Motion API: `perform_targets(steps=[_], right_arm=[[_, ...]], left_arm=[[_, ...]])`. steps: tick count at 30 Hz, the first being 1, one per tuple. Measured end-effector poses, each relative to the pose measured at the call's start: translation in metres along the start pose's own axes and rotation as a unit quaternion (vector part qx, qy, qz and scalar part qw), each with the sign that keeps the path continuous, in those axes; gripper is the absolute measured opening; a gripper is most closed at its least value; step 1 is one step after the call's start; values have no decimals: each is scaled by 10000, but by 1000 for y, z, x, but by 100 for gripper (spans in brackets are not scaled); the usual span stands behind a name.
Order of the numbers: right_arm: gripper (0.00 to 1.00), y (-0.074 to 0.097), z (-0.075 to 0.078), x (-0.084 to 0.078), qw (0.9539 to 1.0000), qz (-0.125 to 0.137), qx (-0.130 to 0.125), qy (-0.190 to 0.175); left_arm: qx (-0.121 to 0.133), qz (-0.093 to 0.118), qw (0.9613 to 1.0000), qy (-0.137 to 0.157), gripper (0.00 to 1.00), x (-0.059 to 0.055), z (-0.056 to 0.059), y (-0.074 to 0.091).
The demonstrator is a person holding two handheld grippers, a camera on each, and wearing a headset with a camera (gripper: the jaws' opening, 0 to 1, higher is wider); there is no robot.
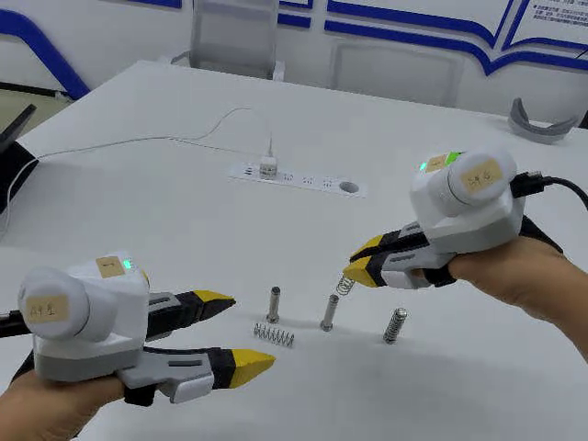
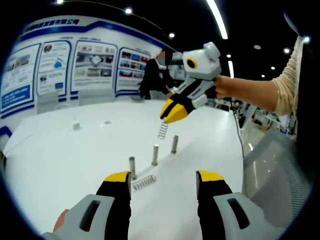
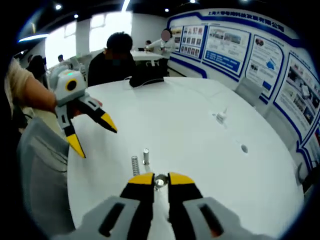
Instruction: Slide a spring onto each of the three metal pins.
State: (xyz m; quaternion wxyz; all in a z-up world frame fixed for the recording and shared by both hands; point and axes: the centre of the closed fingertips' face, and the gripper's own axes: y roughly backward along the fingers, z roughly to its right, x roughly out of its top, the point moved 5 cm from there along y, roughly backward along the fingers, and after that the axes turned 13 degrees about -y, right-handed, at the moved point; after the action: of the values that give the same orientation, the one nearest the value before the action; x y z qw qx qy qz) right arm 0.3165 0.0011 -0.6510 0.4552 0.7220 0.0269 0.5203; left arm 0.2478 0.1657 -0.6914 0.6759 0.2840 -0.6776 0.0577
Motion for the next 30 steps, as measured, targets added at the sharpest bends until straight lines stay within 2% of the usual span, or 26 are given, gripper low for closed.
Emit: perform_targets(steps=[16, 22, 27, 30], right_arm=[[11, -15, 2, -4, 9999, -156, -9, 11], [11, -17, 2, -5, 9998, -189, -33, 18], [11, -19, 2, -6, 9998, -215, -30, 12], [11, -20, 2, -7, 9997, -238, -30, 9]], left_arm=[[42, -16, 10000, 20, 55, 2, -1, 4], [59, 17, 10000, 51, 59, 3, -2, 5], [72, 134, 9997, 174, 65, 6, -3, 6], [89, 82, 9998, 128, 65, 5, -4, 6]])
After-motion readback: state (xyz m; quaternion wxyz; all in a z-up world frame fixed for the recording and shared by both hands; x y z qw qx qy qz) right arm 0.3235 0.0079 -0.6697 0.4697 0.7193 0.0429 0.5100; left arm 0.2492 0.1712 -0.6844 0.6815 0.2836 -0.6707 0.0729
